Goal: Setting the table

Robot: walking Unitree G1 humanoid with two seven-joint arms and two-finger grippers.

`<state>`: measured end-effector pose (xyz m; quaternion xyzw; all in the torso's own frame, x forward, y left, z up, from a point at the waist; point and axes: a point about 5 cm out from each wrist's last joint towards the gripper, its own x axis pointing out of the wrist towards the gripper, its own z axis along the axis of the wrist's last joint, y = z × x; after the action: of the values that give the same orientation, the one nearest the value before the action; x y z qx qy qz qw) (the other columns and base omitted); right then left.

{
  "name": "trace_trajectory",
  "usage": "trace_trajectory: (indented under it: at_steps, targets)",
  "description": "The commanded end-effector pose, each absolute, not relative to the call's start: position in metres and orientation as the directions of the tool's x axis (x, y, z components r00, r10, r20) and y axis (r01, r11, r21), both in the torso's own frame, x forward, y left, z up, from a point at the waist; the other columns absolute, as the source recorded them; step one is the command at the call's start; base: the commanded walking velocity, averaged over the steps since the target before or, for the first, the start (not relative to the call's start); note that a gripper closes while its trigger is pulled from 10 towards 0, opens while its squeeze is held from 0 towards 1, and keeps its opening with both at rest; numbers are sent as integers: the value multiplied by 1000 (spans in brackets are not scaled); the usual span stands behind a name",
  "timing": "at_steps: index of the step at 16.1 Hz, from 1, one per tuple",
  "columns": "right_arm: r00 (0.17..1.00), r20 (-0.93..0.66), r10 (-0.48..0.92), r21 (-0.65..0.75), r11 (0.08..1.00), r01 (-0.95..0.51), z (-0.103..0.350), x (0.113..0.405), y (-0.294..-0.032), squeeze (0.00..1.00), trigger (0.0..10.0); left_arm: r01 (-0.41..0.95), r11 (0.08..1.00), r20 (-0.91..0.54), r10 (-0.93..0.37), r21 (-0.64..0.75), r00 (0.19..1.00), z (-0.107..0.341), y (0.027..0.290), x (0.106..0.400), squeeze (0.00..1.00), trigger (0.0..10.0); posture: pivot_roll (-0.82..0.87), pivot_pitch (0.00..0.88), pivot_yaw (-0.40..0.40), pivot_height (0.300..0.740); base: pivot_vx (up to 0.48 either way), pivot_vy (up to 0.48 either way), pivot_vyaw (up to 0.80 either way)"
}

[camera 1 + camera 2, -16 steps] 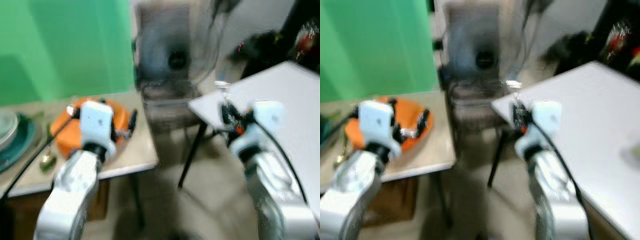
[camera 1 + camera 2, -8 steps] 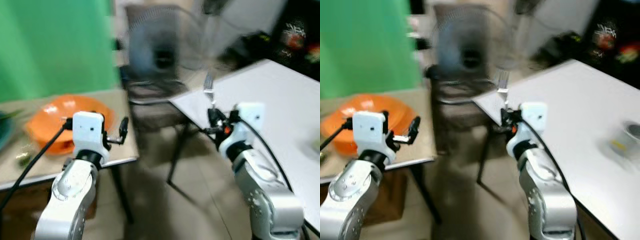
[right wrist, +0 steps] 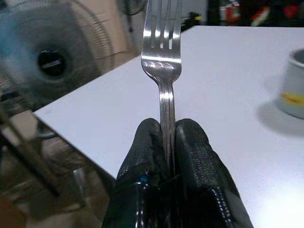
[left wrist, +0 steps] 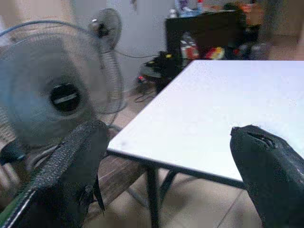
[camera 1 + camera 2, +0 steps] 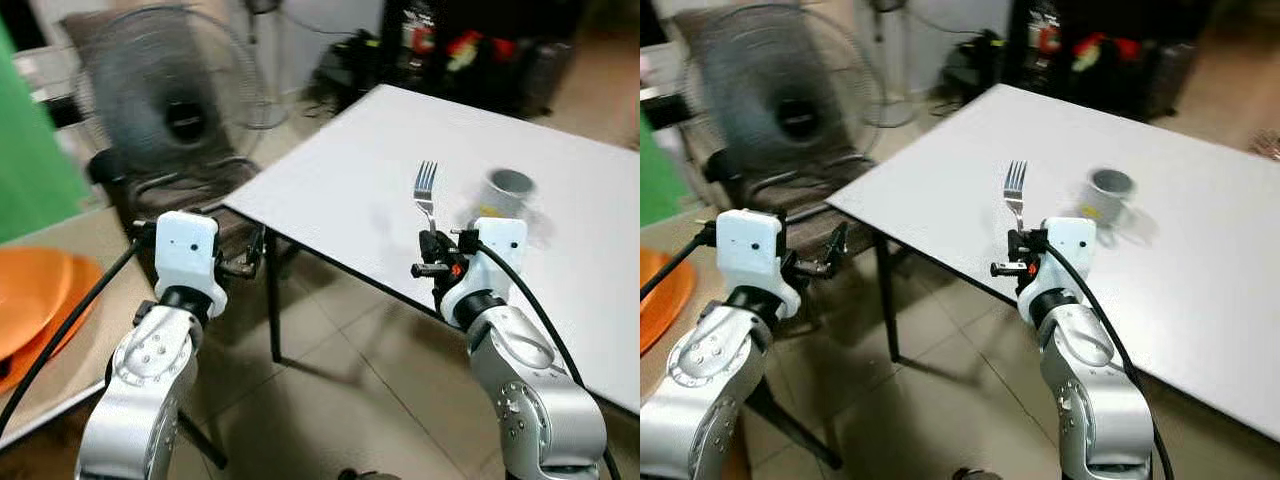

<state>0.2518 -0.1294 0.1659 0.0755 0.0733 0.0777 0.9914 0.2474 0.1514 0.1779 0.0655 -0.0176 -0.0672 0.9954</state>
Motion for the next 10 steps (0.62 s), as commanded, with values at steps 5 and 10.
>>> trace_trajectory:
  at_steps: [5, 10]
  targets:
    - [987, -129, 100, 71, 993, -91, 167, 253, -140, 0, 10000, 148, 981, 47, -155, 127, 987, 182, 153, 257, 0, 10000, -121, 0, 66, 740, 0, 122, -760]
    - [981, -147, 124, 86, 990, -112, 166, 254, -134, 0, 10000, 143, 980, 43, -151, 137, 988, 180, 157, 257, 0, 10000, -121, 0, 54, 740, 0, 310, -766]
